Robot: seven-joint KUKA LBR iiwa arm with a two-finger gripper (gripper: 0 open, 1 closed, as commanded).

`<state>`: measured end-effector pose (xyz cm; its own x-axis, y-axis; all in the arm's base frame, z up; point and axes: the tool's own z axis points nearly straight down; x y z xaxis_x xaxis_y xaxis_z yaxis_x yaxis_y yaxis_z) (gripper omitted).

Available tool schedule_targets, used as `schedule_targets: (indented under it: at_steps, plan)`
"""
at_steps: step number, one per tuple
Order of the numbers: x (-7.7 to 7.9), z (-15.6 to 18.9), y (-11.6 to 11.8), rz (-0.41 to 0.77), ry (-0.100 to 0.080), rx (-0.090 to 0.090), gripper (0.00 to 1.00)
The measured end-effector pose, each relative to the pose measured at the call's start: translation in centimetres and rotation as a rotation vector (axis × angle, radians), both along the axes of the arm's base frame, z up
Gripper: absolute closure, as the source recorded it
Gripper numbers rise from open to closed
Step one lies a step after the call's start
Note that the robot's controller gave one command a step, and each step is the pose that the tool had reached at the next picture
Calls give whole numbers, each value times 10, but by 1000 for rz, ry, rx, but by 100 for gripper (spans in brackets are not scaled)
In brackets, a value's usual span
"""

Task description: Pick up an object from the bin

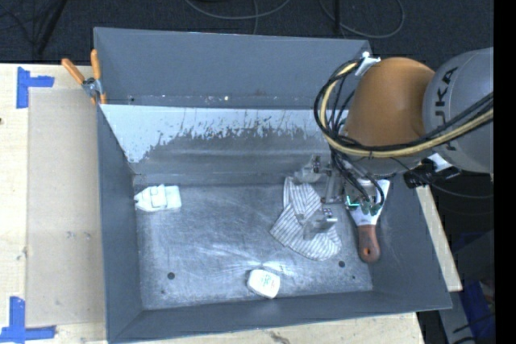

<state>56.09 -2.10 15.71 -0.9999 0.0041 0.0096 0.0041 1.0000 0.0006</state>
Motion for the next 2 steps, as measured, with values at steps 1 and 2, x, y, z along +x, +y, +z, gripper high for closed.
schedule_targets:
  at_steps: [1, 2]
  plan:
    - [2, 4, 0, 1, -8, 0, 0]
    - [24, -45, -9, 106, -13, 0, 0]
